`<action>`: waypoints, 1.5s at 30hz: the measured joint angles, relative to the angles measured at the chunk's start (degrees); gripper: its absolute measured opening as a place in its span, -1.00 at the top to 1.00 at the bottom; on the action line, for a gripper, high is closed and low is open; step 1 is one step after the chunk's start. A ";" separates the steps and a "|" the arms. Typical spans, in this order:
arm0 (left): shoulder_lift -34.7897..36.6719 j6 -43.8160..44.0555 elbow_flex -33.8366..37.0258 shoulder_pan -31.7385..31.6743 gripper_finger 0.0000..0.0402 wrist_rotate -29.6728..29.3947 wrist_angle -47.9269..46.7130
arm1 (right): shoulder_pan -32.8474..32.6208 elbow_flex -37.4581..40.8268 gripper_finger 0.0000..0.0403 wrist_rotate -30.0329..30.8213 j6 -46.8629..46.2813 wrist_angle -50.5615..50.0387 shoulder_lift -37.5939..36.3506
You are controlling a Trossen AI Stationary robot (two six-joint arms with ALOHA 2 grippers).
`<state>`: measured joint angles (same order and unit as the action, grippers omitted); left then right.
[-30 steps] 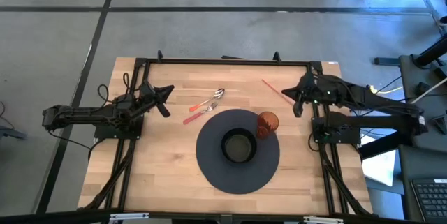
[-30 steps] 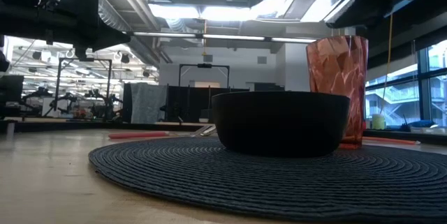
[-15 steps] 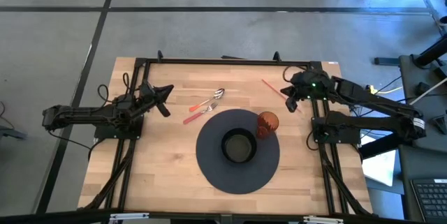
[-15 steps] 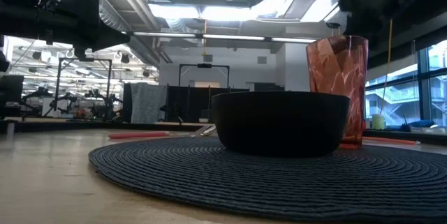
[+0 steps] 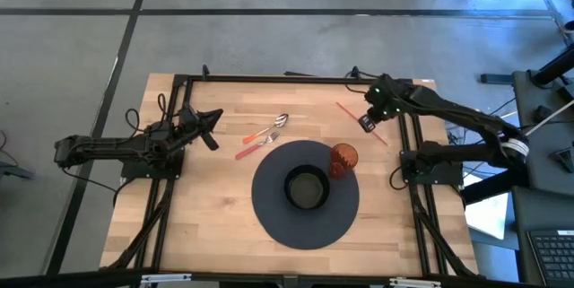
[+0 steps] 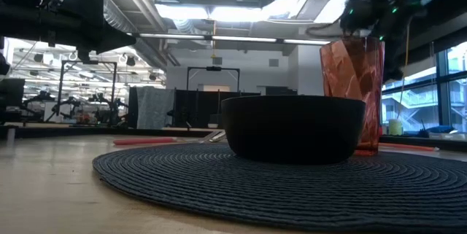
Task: Pick & Place Utensil
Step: Put the orange straw into the brown cup
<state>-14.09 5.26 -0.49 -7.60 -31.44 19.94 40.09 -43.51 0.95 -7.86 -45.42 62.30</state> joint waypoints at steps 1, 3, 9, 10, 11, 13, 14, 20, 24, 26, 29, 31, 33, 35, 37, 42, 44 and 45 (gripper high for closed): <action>0.00 0.00 0.02 -0.02 0.98 0.00 0.00 | 0.46 -0.11 0.98 -0.02 1.10 0.01 1.46; 0.00 -0.01 0.02 -0.01 0.98 0.00 0.00 | 1.11 -0.25 0.98 -0.10 3.19 -0.15 4.43; 0.00 -0.02 0.02 -0.01 0.98 -0.05 0.00 | 1.93 -0.25 0.82 -0.11 3.85 0.68 11.54; 0.00 -0.02 0.01 -0.01 0.98 -0.05 0.00 | 1.93 -0.25 0.76 -0.13 3.78 0.96 12.22; 0.00 -0.02 0.02 -0.02 0.98 -0.05 0.00 | 1.93 -0.25 0.69 -0.16 3.77 1.13 12.73; 0.00 -0.02 0.01 -0.01 0.98 -0.05 0.00 | 1.93 -0.25 0.53 -0.77 3.66 1.32 13.46; 0.00 -0.02 0.02 -0.01 0.98 -0.07 0.00 | 1.93 -0.25 0.44 -0.77 3.55 1.29 13.65; 0.00 -0.02 0.00 0.00 0.98 -0.06 0.00 | 1.93 -0.25 -0.03 -0.57 1.58 1.30 13.81; 0.00 -0.02 0.01 -0.01 0.98 -0.06 0.00 | 1.71 -0.25 -0.19 1.85 0.89 1.28 13.81; 0.00 -0.02 0.02 -0.02 0.98 -0.05 0.00 | 1.14 -0.05 -0.21 4.90 0.57 1.55 13.81; 0.00 -0.02 0.01 0.00 0.98 -0.05 -0.01 | 0.31 1.42 -0.20 6.36 0.61 3.01 13.83; 0.00 -0.02 0.01 -0.01 0.98 -0.05 0.00 | -0.05 2.42 -0.18 6.17 0.89 4.30 13.83; 0.00 -0.02 0.00 0.00 0.98 -0.05 -0.02 | -0.22 3.06 -0.16 5.34 1.40 5.08 13.83; 0.00 -0.02 0.02 0.00 0.98 -0.05 -0.02 | -0.22 3.45 -0.14 4.07 1.94 6.06 13.83; 0.00 -0.02 0.01 0.00 0.98 -0.05 -0.02 | -0.22 3.57 -0.14 2.66 2.23 6.58 13.87; 0.00 -0.02 0.01 -0.01 0.98 -0.05 -0.02 | -0.24 3.57 -0.13 2.09 1.80 6.79 15.65; 0.00 -0.02 0.02 -0.02 0.98 -0.05 -0.02 | -0.24 3.57 -0.13 3.43 1.23 6.76 17.22; 0.00 -0.02 0.00 0.00 0.98 -0.05 -0.02 | -0.22 3.57 -0.13 4.24 1.06 6.82 18.10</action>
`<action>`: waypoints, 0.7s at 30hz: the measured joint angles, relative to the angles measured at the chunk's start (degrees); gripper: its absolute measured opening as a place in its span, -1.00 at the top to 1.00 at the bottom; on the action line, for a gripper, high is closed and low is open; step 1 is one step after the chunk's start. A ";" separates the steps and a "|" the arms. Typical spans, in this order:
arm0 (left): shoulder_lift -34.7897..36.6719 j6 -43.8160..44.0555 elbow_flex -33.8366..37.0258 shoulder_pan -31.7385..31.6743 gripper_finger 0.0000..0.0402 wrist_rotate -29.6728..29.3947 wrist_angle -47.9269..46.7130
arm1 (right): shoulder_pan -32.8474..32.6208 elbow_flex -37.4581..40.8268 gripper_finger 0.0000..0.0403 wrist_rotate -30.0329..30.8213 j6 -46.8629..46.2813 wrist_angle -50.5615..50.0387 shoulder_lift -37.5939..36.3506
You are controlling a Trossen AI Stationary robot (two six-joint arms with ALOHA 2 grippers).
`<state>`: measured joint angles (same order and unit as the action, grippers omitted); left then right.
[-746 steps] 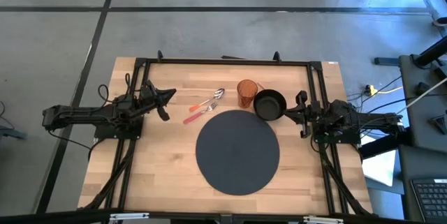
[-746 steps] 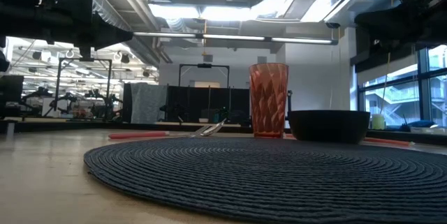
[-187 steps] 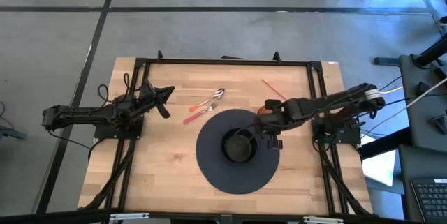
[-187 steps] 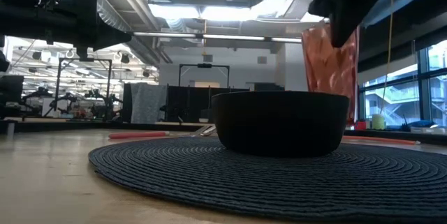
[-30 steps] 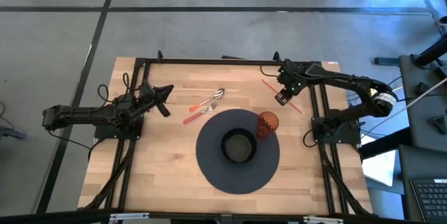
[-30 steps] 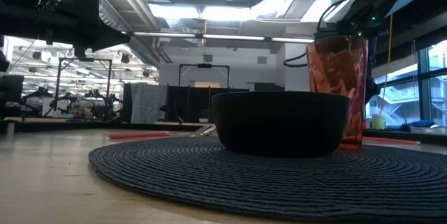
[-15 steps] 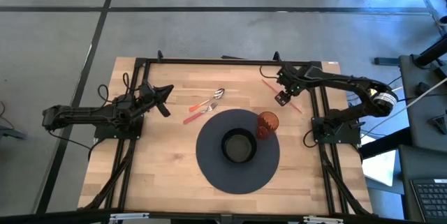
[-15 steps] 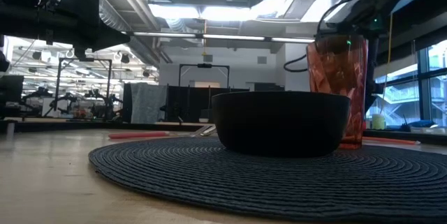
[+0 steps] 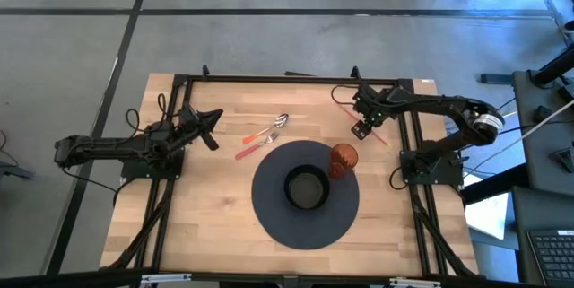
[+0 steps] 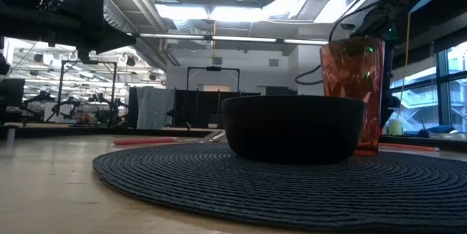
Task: Pick & Place Utensil
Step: Put the orange straw into the brown cup
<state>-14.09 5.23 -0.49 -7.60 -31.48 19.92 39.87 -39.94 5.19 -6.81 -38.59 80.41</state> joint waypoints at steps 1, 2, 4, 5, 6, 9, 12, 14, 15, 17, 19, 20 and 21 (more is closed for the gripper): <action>0.00 0.00 0.02 -0.02 0.98 0.00 0.00 | 0.01 0.00 -0.13 0.61 -0.06 0.05 0.97; 0.00 0.00 0.00 -0.02 0.98 0.00 0.00 | 0.00 0.01 -0.13 1.04 -0.05 0.12 2.00; 0.00 0.00 0.00 -0.02 0.98 0.00 0.00 | 0.01 -0.04 -0.13 1.17 -0.06 0.47 4.06; 0.00 0.00 0.01 -0.02 0.98 0.00 0.00 | 0.00 -0.19 -0.13 1.15 0.08 0.57 4.87; 0.00 0.00 0.02 -0.01 0.98 0.00 0.00 | 0.01 -0.19 -0.13 1.16 0.08 0.68 5.76; 0.00 0.00 0.02 -0.02 0.98 0.02 -0.01 | 0.01 -0.19 -0.13 1.14 0.88 1.07 7.75; 0.00 0.00 0.02 0.00 0.98 0.02 -0.02 | 0.01 -0.17 -0.07 1.12 1.11 1.34 8.43; 0.00 0.00 0.01 -0.01 0.98 0.02 -0.02 | 0.01 -0.15 0.01 1.01 1.13 1.40 8.45; 0.00 0.00 0.00 0.00 0.98 0.02 -0.02 | 0.01 -0.13 0.07 0.84 1.26 1.45 8.45; 0.00 0.00 0.01 0.00 0.98 0.02 -0.02 | -0.02 -0.11 0.21 0.57 1.24 1.47 8.47; 0.00 0.00 0.02 0.00 0.98 0.02 -0.02 | -0.05 -0.11 0.37 0.18 1.64 1.51 8.51; 0.00 0.00 0.01 -0.01 0.98 0.02 -0.02 | -0.06 -0.11 0.45 -0.13 1.96 1.55 8.52; 0.00 0.00 0.02 -0.02 0.98 0.02 -0.02 | -0.05 -0.11 0.54 -0.54 2.44 1.59 8.52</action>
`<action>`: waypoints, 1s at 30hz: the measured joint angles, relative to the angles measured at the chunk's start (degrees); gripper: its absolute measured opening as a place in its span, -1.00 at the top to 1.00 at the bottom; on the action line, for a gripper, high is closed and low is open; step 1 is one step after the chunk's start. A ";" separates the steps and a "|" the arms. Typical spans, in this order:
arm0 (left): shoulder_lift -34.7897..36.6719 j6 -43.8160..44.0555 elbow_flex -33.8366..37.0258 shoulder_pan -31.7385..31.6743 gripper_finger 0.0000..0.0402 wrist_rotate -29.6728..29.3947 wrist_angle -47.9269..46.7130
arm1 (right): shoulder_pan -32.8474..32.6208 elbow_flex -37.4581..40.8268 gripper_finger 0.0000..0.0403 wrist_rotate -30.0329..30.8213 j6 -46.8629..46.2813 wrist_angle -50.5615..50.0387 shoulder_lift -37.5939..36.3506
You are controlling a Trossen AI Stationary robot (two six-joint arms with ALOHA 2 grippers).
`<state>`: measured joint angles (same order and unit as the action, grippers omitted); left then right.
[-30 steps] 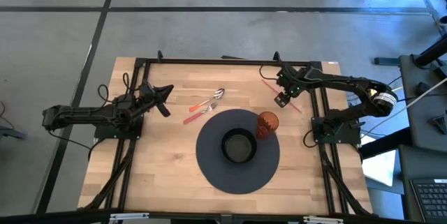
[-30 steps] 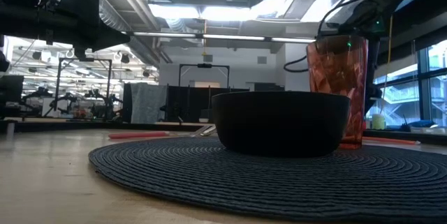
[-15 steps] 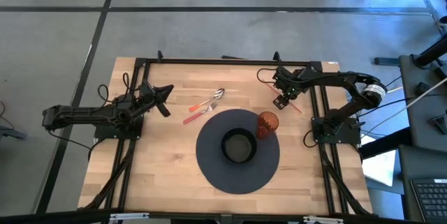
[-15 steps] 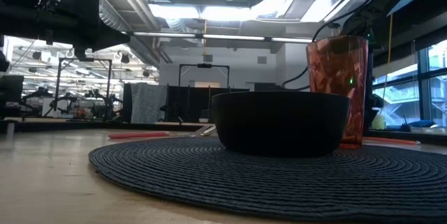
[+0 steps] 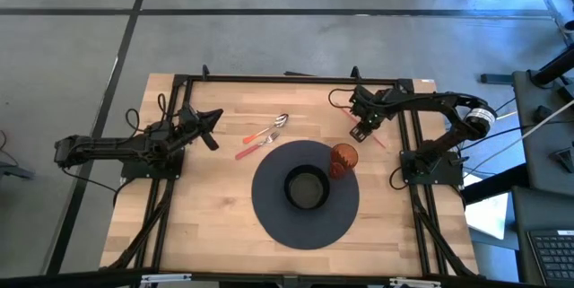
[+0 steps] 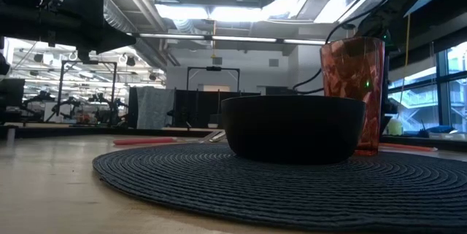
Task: Pick & Place Utensil
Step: Put the orange straw into the brown cup
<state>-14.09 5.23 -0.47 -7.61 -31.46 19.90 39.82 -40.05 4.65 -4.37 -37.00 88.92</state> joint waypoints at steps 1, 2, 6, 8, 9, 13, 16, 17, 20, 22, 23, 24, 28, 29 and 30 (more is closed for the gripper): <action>0.00 0.00 0.00 0.02 0.98 0.00 0.00 | 0.01 0.00 0.62 -0.32 0.32 0.06 0.02; 0.00 -0.01 0.00 0.01 0.98 0.00 0.00 | 0.01 0.00 0.71 -0.26 0.39 0.14 0.02; 0.00 0.00 0.00 0.00 0.98 0.00 0.00 | 0.06 0.00 0.96 0.42 0.79 0.15 0.07; 0.00 -0.01 0.00 0.01 0.98 0.00 0.00 | 0.06 -0.02 0.94 0.43 0.77 0.18 0.07; 0.00 0.00 -0.02 0.00 0.98 0.00 0.00 | 0.06 -0.19 0.93 0.37 0.73 0.04 0.09; 0.00 0.00 -0.02 0.02 0.98 0.00 0.00 | 0.06 -1.59 0.97 0.26 1.12 -0.99 0.15; 0.00 0.00 -0.02 0.01 0.98 0.00 -0.02 | 0.08 -2.47 0.97 0.06 1.42 -1.41 -1.33; 0.00 -0.02 0.00 0.01 0.98 0.00 -0.02 | 0.08 -2.61 0.97 0.13 1.37 -0.69 -2.06; 0.00 -0.02 -0.02 0.02 0.98 -0.02 -0.02 | 0.10 -3.41 0.99 0.44 0.71 2.67 -5.98; 0.00 -0.02 -0.01 0.02 0.98 0.00 -0.17 | 0.10 -3.35 0.99 0.46 0.53 2.66 -8.65; 0.00 -0.02 0.00 0.00 0.98 0.00 -0.32 | 0.10 -3.28 0.99 0.42 0.53 2.98 -9.72; -0.02 -0.02 0.00 0.00 0.98 -0.02 -0.45 | 0.10 -3.18 0.99 0.31 0.55 2.95 -11.04; -0.02 -0.02 -0.01 0.00 0.98 0.02 -0.44 | 0.00 -3.35 0.99 -0.12 1.62 4.80 -17.65; -0.02 -0.02 0.00 0.02 0.98 0.02 -0.44 | -0.01 -3.25 0.99 -0.97 1.81 5.18 -19.31; -0.02 -0.02 0.00 0.00 0.98 0.00 -0.44 | -0.04 -3.21 0.99 -2.19 2.02 6.13 -21.08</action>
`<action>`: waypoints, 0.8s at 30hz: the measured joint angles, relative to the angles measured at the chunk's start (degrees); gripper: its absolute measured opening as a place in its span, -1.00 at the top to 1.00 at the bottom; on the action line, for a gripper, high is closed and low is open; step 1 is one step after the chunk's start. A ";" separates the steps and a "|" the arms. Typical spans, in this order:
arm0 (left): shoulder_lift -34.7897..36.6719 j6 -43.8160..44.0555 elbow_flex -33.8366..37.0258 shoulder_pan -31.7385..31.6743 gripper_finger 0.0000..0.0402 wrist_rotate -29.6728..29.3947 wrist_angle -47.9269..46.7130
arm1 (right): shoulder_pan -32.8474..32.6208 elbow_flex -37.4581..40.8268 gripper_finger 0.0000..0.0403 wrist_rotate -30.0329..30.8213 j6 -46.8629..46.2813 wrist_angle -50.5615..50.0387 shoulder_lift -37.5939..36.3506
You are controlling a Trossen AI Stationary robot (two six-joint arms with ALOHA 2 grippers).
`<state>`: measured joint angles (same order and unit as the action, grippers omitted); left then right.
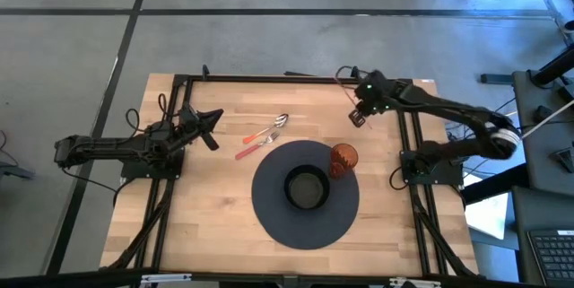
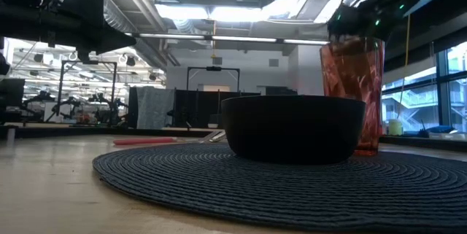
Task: Pick & Place Utensil
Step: Put the orange straw into the brown cup
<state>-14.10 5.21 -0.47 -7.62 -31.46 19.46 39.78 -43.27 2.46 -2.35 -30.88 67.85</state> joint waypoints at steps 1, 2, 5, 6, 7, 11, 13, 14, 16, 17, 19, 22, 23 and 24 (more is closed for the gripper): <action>0.01 0.00 -0.02 0.00 0.98 0.00 0.00 | -0.16 0.00 0.99 -1.42 0.29 1.51 -1.94; -0.01 -0.05 0.00 0.00 0.98 0.00 0.00 | -0.52 -0.04 0.99 -3.29 0.90 3.41 -3.86; 0.02 -0.44 0.00 0.00 0.98 0.00 0.00 | -2.14 0.16 0.99 -9.22 1.45 8.15 -9.27; 0.00 -0.45 0.00 0.01 0.98 0.00 0.01 | -2.90 0.52 0.99 -11.03 1.25 10.23 -11.07; -0.01 -0.46 0.00 0.02 0.98 0.00 0.02 | -3.76 0.82 0.99 -12.51 1.14 12.12 -12.86; 0.02 -0.44 -0.01 0.01 0.98 0.00 0.01 | -7.80 3.25 1.00 -14.16 0.36 19.46 -19.03; 0.01 -0.44 0.00 0.01 0.98 0.00 0.02 | -9.78 4.94 1.00 -14.16 -0.26 22.73 -21.42; -0.01 -0.45 0.00 0.00 0.98 0.00 0.01 | -10.65 5.71 1.00 -14.16 -0.28 24.39 -22.54; 0.02 -0.44 0.00 0.00 0.98 0.00 0.02 | -12.03 7.28 1.00 -14.16 -0.26 27.76 -24.75; 0.01 -0.44 0.00 0.00 0.98 0.00 0.02 | -12.68 8.06 1.00 -14.16 -0.26 29.19 -25.79; 0.01 -0.44 0.00 0.01 0.98 -0.01 0.02 | -14.08 9.53 1.00 -14.10 -0.27 31.53 -27.56; -0.01 -0.45 -0.01 0.00 0.98 -0.02 0.02 | -16.81 11.74 1.00 -14.08 -0.66 34.78 -29.62; -0.01 -0.44 0.00 0.02 0.98 -0.02 0.02 | -17.92 12.60 1.00 -14.08 -0.66 35.70 -30.12; 0.02 -0.46 0.00 0.02 0.98 -0.02 0.02 | -19.15 13.56 1.00 -14.07 -0.66 36.79 -30.51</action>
<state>-14.09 4.75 -0.47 -7.60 -31.48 19.49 20.63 -29.70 -11.61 -3.01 5.91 37.33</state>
